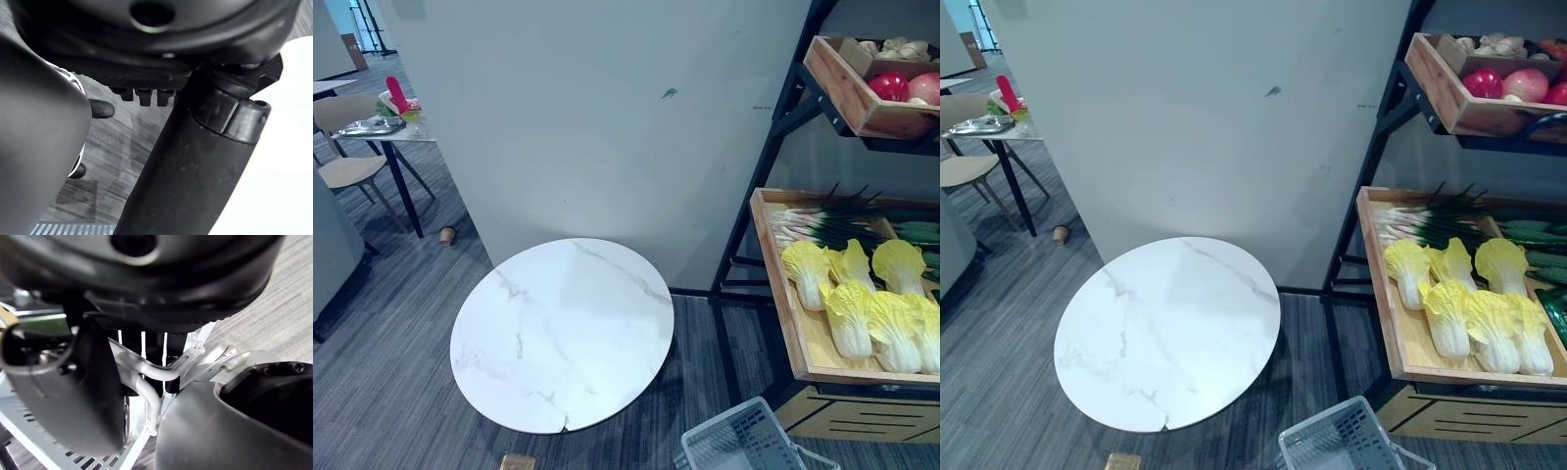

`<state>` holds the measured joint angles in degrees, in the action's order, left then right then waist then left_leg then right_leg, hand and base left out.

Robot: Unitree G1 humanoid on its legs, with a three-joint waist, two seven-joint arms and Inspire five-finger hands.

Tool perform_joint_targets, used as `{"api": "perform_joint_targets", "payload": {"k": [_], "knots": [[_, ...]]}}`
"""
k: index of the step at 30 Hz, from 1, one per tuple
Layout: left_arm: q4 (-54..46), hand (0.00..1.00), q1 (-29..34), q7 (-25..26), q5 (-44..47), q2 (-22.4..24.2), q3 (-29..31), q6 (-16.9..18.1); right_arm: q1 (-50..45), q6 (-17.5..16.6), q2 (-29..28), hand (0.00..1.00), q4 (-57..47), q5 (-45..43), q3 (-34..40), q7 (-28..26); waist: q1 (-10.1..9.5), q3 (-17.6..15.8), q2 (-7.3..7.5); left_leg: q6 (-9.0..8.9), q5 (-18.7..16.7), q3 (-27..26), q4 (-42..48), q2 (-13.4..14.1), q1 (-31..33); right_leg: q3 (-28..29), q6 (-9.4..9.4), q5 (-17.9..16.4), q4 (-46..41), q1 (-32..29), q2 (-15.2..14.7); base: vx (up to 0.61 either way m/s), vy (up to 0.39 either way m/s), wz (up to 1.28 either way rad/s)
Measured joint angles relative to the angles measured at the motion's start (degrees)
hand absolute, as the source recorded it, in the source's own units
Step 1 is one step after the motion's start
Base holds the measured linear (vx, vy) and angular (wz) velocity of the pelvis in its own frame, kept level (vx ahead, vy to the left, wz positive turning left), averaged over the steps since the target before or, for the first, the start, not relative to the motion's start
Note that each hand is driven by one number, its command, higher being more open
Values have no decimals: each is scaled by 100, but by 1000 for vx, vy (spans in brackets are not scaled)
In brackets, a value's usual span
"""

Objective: Pick vegetable in the basket

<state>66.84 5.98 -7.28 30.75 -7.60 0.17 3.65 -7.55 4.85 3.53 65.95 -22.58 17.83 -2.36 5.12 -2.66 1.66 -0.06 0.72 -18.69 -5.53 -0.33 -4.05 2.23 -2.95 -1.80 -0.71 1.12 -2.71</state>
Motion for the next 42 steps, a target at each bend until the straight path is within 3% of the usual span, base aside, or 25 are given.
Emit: {"api": "perform_joint_targets", "payload": {"k": [5,6,7,8,9,10,12,14,15,17,18,20,21,26,31,37,39,41,42], "knots": [[69,100,-16,4,-10,-14,34,4,-88,80,-14,0,2,-9,214,-20,60,-26,-19,-211,-170,-383,141,190,-118,343,141,-118,-261,-121,211,2,-54,-42],[67,100,-46,11,2,-56,174,22,-76,78,-74,0,-21,-9,285,-27,69,-108,98,-298,-464,-526,790,370,5,523,206,-210,-461,-163,266,33,-142,-76],[54,100,-68,16,14,-75,385,53,-75,78,-117,0,-32,-4,370,-64,68,-175,148,-240,-767,-524,1634,555,257,685,277,-284,-627,-193,354,52,-221,-100],[-68,100,-74,57,70,-80,713,140,-75,78,-143,0,-37,10,421,-83,52,-234,149,-7,-996,-242,2988,858,780,944,363,-418,-989,-335,546,43,-203,-112],[-125,100,-71,98,193,-35,897,211,-76,85,-140,0,-43,32,376,-108,-7,-249,191,8,-1040,110,3917,1034,1169,1187,420,-507,-1241,-411,680,77,-81,-182],[-173,100,-67,154,490,185,1035,291,-64,113,5,0,-46,284,322,-137,-155,-308,37,-185,-1353,870,4348,1028,1418,1673,540,-621,-1461,-428,947,55,14,-155],[-195,100,-41,214,633,324,1109,380,-8,115,85,0,-54,460,259,-136,-192,-349,-56,-185,-1559,1270,4213,957,1472,2099,584,-642,-1529,-379,1147,72,107,-157],[-260,100,10,213,743,326,1251,387,13,118,84,0,-78,474,21,-142,-218,-412,38,-220,-1658,1572,3942,738,1550,2574,606,-672,-1572,-289,1213,85,133,-142],[-313,100,23,245,829,339,1270,452,12,117,85,0,-104,475,-68,-152,-281,-427,67,-249,-1638,1818,3718,591,1641,2819,600,-707,-1575,-269,1214,82,145,-124],[-376,100,55,307,946,417,1267,568,0,119,133,0,-112,478,-79,-216,-346,-430,-20,-402,-1347,1998,2968,630,1560,2951,515,-861,-1669,-275,1259,119,174,-102],[-369,100,59,314,1008,373,1271,575,-6,124,88,0,-109,483,-81,-210,-382,-442,-14,-386,-1076,1749,2872,628,1393,2930,475,-1033,-1833,-261,1168,193,204,-80],[-378,100,56,343,1030,340,1274,590,-56,125,40,0,-133,481,-107,-299,-488,-352,134,-303,-1158,1384,2702,574,1198,2346,395,-1020,-1750,-303,784,228,214,-84],[-361,100,60,359,996,314,1273,569,-84,110,-25,0,-160,470,-99,-292,-508,-297,173,-267,-1209,1179,2613,532,1108,2268,215,-969,-1599,-285,642,200,163,-62],[-129,100,-126,389,852,299,1214,422,-123,59,-13,0,-238,478,-47,-311,-454,-193,105,-180,-1109,1053,2144,396,905,2116,44,-842,-1373,-287,472,158,67,-17],[-78,100,-214,268,800,369,958,394,-121,73,92,0,-213,624,16,-310,-446,-75,-81,-200,-810,1135,1462,394,590,1890,72,-625,-1195,-239,509,75,-46,3],[-12,100,-351,154,610,390,846,378,-115,164,97,0,-203,428,132,-289,-416,-65,-120,-283,-711,1011,1236,518,406,1879,147,-546,-1179,-242,672,-18,-46,-17],[-12,100,-354,144,550,393,846,373,-120,162,88,0,-209,387,136,-266,-396,-75,-125,-295,-719,800,1238,569,351,1894,151,-519,-1187,-293,742,-65,-38,-65],[-11,100,-355,139,472,449,943,339,-116,142,88,0,-262,328,195,-265,-364,-109,-175,-332,-744,406,1283,740,293,1771,99,-289,-1217,-443,907,-78,-40,-111],[-8,100,-367,141,461,509,1059,331,-104,128,68,0,-337,332,345,-267,-372,-158,-242,-377,-786,55,1345,923,246,1438,74,16,-1185,-566,1055,-106,-54,-167]]}}
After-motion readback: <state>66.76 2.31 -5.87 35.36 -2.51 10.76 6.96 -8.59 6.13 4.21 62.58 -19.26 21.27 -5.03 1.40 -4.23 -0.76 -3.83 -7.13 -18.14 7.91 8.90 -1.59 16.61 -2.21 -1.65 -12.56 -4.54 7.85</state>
